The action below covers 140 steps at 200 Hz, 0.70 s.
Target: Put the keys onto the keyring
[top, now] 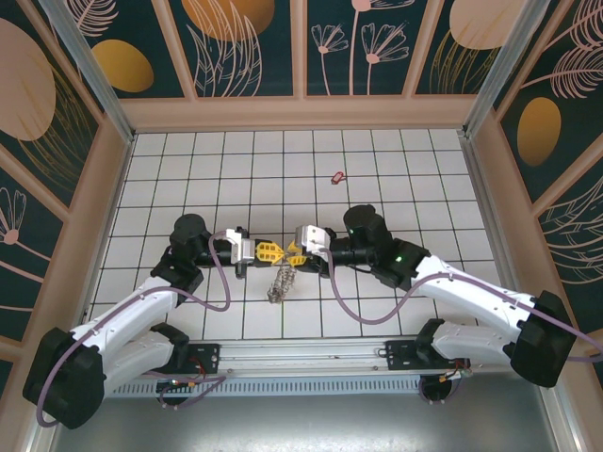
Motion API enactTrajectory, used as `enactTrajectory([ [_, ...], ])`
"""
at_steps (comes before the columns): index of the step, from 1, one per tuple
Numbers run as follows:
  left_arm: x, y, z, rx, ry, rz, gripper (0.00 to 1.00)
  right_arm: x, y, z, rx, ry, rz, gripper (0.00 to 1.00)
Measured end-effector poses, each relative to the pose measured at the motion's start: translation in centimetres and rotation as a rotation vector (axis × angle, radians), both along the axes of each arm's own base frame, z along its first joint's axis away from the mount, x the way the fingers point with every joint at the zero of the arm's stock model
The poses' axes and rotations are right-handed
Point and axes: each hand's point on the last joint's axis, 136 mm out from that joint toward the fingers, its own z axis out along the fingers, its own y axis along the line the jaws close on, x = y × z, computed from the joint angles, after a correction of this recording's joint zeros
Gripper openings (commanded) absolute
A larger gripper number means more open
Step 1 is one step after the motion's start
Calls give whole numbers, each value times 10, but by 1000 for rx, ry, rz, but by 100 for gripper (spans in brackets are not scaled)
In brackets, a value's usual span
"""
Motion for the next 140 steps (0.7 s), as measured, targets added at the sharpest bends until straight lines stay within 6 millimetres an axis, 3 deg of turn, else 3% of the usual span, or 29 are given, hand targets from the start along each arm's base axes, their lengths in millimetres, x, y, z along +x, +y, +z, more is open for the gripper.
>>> enactTrajectory([
  [27, 0, -1, 0, -2, 0, -1, 0, -1, 2, 0, 5, -11, -2, 0],
  [51, 1, -1, 0, -1, 4, 6, 0, -1, 2, -1, 2, -23, -6, 0],
  [61, 1, -1, 0, 3, 5, 9, 21, -1, 2, -1, 0, -24, -7, 0],
  [66, 1, -1, -1, 10, 7, 7, 24, -1, 2, -2, -1, -27, -7, 0],
  [106, 3, -3, 8, 83, -51, 0, 24, -4, -4, -10, -48, -30, -5, 0],
  [140, 5, -1, -7, 143, -51, 16, 24, -7, -8, -20, -89, -14, 1, 0],
])
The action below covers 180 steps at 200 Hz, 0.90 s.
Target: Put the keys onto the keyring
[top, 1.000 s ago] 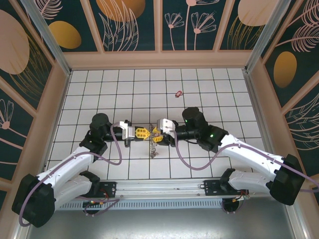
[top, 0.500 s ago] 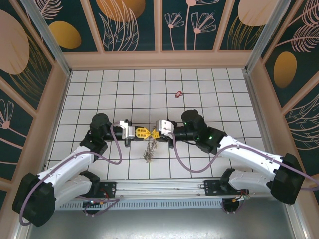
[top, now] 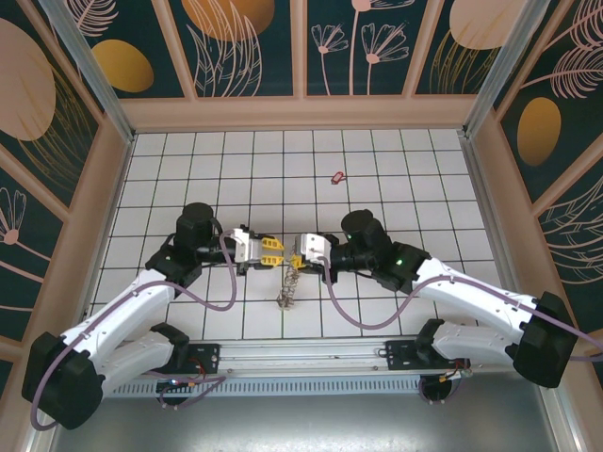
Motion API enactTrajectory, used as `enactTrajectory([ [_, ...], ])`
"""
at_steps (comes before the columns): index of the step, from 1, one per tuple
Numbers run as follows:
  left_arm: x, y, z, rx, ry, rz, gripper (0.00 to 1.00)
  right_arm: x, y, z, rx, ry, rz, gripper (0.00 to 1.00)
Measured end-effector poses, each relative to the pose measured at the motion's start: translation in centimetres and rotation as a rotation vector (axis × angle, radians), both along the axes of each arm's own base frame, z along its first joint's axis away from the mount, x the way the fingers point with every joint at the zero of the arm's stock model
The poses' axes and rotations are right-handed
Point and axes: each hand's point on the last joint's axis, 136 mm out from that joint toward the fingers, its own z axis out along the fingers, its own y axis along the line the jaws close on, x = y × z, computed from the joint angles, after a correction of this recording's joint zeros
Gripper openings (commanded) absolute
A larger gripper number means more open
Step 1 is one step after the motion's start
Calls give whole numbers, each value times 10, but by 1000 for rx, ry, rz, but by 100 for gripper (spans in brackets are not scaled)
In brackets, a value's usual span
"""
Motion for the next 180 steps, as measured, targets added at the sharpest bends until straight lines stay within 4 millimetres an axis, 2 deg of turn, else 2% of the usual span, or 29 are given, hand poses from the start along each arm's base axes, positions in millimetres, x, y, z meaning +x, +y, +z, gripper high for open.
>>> enactTrajectory([
  [36, 1, 1, -10, 30, 6, 2, 26, -1, -1, -2, -13, 4, 1, 0],
  [102, -3, -4, -22, 46, 62, -36, 27, 0, 4, 7, -5, -13, -2, 0],
  [142, -3, -5, -22, 45, 82, -37, 14, 2, 8, 4, -21, -11, -6, 0],
  [161, -2, -5, -24, 50, 96, -32, 0, 4, 7, 2, -42, -13, -15, 0],
  [180, -1, -5, -26, 56, 110, -26, 0, 4, 8, 0, -57, -13, -19, 0],
])
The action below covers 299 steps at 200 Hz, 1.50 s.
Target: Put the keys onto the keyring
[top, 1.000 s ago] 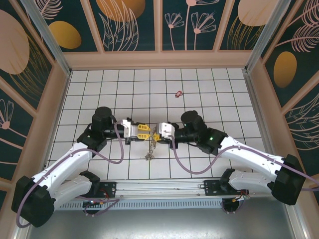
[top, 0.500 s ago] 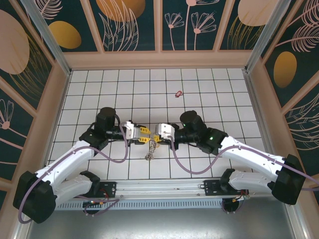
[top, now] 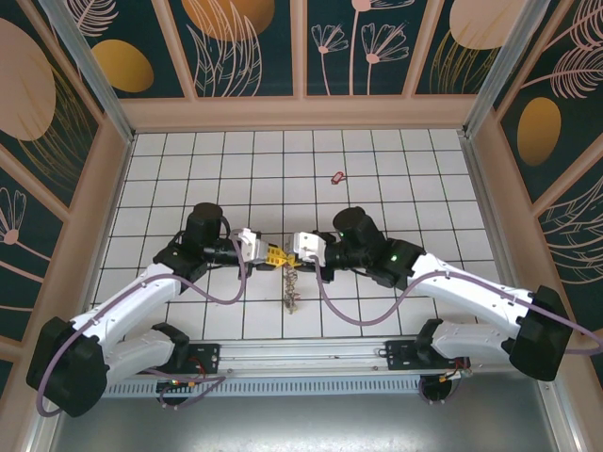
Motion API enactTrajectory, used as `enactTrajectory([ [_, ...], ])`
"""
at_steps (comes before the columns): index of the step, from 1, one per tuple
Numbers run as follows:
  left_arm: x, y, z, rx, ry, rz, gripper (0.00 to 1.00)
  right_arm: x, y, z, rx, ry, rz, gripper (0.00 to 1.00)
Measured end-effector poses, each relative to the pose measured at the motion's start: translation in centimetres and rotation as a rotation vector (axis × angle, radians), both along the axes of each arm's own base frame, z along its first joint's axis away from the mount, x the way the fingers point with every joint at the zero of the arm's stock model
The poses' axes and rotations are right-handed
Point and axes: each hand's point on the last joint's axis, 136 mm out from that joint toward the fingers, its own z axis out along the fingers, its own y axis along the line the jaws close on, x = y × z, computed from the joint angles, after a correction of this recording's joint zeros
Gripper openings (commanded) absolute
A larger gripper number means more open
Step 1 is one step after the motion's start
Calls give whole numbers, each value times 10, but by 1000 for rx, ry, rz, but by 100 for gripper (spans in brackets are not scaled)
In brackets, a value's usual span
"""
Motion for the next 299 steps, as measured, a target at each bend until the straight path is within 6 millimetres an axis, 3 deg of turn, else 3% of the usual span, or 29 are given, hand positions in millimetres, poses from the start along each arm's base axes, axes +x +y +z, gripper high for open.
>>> enactTrajectory([
  [25, 1, 0, 0, 1, 3, 7, 0, 1, 0, 0, -3, -4, -6, 0],
  [35, 2, 0, 1, -2, 9, 14, 0, 1, 0, 1, -3, -7, -9, 14],
  [51, 3, 0, 6, -30, 12, 32, 0, 0, -1, 5, 9, -13, -8, 26],
  [96, -1, -4, 35, -168, 25, 30, 0, -9, -14, 33, 124, -81, -9, 33],
  [113, -3, -4, 42, -204, 28, 18, 0, -8, -19, 40, 160, -87, -24, 33],
  [149, -8, -4, 53, -241, 26, -7, 0, -7, -19, 43, 209, -73, -29, 21],
  [181, -8, -4, 59, -259, 25, -12, 0, -10, -16, 50, 248, -72, -11, 23],
  [222, -9, -4, 61, -269, 25, -14, 0, -9, -14, 57, 292, -79, -13, 23],
  [299, -11, -8, 56, -268, 52, -26, 0, -11, -11, 61, 318, -72, 2, 9],
])
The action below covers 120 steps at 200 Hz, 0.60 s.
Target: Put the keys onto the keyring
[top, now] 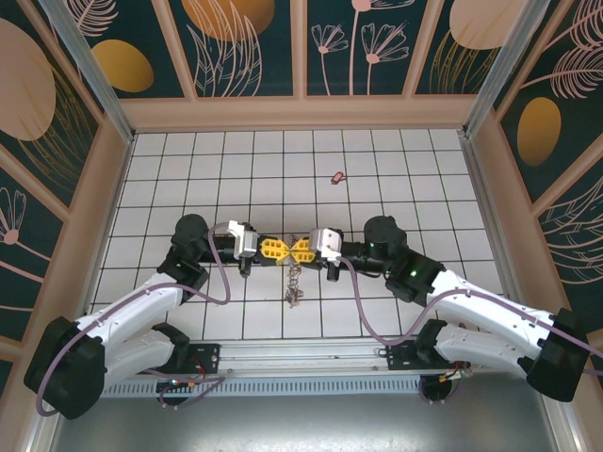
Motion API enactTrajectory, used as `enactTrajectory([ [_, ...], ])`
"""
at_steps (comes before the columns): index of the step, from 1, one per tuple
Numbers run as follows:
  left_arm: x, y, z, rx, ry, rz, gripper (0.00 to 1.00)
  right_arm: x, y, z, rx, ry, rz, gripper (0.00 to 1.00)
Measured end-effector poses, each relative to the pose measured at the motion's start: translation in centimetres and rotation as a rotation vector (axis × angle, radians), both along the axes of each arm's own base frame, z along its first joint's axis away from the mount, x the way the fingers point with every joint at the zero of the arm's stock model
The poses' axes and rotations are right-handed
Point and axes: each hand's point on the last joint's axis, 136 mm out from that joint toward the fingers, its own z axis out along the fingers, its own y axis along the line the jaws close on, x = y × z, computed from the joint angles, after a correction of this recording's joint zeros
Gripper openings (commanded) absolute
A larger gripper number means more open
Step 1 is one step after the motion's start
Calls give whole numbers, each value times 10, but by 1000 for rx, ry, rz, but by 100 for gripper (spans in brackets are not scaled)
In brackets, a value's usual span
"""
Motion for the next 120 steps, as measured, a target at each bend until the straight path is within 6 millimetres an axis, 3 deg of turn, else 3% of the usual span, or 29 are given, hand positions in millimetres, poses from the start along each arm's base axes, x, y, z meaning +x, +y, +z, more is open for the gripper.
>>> enactTrajectory([
  [24, 0, 0, -1, -2, 3, 0, 0, 1, 1, -1, -3, 2, 0, 19],
  [96, 0, 0, -3, -8, 22, 1, 0, 4, -2, -6, 11, 6, -15, 21],
  [120, 0, 0, -1, -14, 17, 0, 0, 5, -3, -7, 10, 9, -18, 16],
])
